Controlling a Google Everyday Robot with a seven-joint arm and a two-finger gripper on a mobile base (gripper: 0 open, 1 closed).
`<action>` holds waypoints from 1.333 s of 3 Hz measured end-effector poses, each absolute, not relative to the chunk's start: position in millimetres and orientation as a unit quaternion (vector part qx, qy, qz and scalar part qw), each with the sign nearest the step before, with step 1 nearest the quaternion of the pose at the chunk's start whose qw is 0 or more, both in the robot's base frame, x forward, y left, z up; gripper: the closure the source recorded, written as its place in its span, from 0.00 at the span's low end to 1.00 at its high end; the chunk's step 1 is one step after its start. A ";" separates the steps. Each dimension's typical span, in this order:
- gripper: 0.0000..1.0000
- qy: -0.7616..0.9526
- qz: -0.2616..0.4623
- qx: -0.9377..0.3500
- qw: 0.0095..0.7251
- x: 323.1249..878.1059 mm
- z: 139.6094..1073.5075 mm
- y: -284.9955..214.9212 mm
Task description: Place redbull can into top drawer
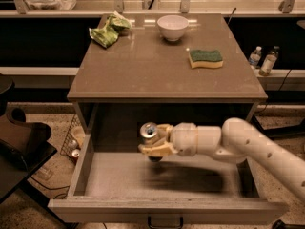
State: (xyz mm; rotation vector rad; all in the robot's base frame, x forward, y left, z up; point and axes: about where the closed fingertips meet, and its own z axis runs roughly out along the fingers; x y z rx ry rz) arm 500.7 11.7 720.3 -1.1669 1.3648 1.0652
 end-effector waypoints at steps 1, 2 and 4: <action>1.00 0.569 0.449 -0.465 0.509 498.0 677.0 44.4; 1.00 0.569 0.458 -0.441 0.521 491.6 652.5 59.4; 0.59 0.569 0.459 -0.441 0.521 491.0 652.3 61.2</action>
Offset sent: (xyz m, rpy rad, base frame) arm -0.0155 0.0619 -0.1002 0.1314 0.0583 -0.0993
